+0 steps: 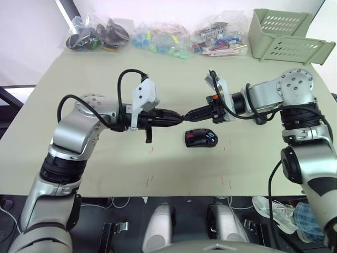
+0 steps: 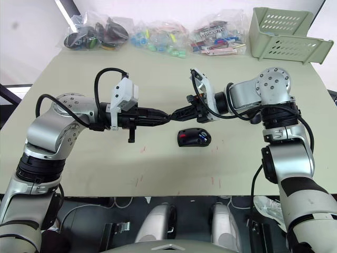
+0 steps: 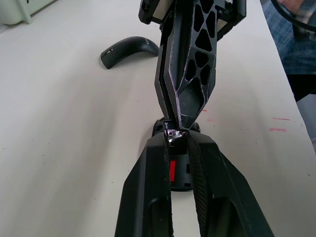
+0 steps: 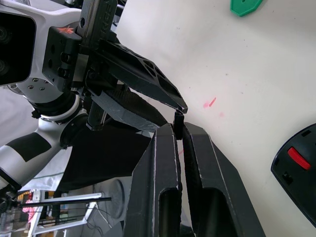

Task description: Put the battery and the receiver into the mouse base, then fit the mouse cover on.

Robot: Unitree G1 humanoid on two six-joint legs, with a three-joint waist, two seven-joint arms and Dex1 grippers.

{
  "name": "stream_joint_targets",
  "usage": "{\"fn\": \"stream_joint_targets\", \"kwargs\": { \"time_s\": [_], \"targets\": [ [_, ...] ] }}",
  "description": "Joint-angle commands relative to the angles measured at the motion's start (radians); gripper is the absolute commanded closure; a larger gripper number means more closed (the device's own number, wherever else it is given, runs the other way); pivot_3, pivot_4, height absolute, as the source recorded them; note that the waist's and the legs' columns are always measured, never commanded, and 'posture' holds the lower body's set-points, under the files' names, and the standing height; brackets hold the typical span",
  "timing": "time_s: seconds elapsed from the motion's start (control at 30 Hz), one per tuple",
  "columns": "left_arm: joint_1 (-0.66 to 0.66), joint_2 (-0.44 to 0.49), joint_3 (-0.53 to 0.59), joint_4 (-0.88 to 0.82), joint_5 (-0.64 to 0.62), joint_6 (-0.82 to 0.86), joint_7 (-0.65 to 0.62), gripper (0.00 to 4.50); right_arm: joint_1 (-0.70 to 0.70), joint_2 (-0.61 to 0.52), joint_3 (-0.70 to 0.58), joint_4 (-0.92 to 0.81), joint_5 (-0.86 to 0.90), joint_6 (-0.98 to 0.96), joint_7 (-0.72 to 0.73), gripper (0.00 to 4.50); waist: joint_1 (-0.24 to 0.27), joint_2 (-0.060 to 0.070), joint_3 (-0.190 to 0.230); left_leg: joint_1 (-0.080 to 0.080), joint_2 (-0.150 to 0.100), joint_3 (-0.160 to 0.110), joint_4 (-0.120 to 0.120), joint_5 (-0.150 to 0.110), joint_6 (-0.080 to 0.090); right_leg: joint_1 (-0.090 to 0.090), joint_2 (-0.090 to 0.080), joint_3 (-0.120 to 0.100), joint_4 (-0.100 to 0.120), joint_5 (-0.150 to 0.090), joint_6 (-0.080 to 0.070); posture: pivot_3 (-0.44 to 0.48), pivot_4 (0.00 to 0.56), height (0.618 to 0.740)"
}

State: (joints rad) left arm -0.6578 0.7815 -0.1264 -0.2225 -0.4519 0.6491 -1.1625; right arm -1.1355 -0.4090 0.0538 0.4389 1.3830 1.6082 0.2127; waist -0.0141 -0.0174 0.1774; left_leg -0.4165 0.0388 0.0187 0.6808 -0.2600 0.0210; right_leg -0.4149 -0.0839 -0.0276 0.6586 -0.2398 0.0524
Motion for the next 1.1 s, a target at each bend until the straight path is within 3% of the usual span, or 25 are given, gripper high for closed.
{"fn": "stream_joint_targets", "kwargs": {
  "time_s": [0.03,0.3,0.47,0.63,0.73,0.87,1.1],
  "targets": [
    [0.0,0.007,0.01,-0.029,-0.004,-0.023,-0.011,4.45,-0.016,-0.001,-0.011,-0.015,0.037,0.006,-0.009,4.43,0.0,0.0,0.0,0.0,0.0,0.0,0.0,0.0,0.0,0.0,0.0,0.0,0.0,0.0,0.0,0.0,0.15,0.74],
    [0.007,0.017,0.007,-0.032,-0.018,-0.003,-0.028,4.45,-0.004,-0.005,-0.006,-0.03,0.057,0.006,-0.027,4.43,0.0,0.0,0.0,0.0,0.0,0.0,0.0,0.0,0.0,0.0,0.0,0.0,0.0,0.0,0.0,0.0,0.15,0.74],
    [0.029,0.039,0.032,-0.038,-0.07,0.067,-0.046,2.21,0.02,-0.039,-0.007,-0.081,0.049,0.006,-0.028,4.5,0.001,0.0,0.0,0.0,0.0,0.0,-0.001,0.0,0.0,0.0,0.0,0.0,-0.001,0.0,0.0,0.0,0.15,0.74],
    [0.063,0.051,0.018,-0.027,-0.059,0.069,-0.039,0.12,0.083,-0.15,0.009,-0.212,0.039,0.006,0.006,4.5,0.002,0.0,0.0,-0.001,0.0,0.0,-0.002,0.0,0.0,0.0,0.0,0.0,-0.002,0.0,0.0,0.0,0.15,0.74],
    [0.078,0.048,-0.01,-0.024,-0.034,0.05,-0.035,0.05,0.103,-0.214,0.033,-0.3,0.005,0.006,0.04,4.5,0.001,0.0,0.0,-0.001,0.0,0.0,-0.002,0.0,0.0,0.0,0.0,0.0,-0.003,0.0,0.0,0.0,0.15,0.74],
    [0.054,-0.028,-0.097,0.046,0.057,-0.001,0.024,0.05,0.099,-0.313,0.06,-0.429,-0.086,0.004,0.112,4.5,0.005,0.001,0.001,0.0,0.001,0.0,-0.004,0.0,0.0,-0.001,0.001,0.0,-0.002,0.0,0.0,0.0,0.15,0.74],
    [-0.012,-0.142,-0.21,0.148,0.171,-0.071,0.046,0.05,0.032,-0.427,0.274,-0.577,-0.344,-0.103,0.311,4.5,0.001,0.0,0.002,0.0,0.0,0.0,-0.003,0.0,0.0,-0.002,0.0,0.0,-0.002,0.0,0.0,0.0,0.15,0.74]
  ]
}}
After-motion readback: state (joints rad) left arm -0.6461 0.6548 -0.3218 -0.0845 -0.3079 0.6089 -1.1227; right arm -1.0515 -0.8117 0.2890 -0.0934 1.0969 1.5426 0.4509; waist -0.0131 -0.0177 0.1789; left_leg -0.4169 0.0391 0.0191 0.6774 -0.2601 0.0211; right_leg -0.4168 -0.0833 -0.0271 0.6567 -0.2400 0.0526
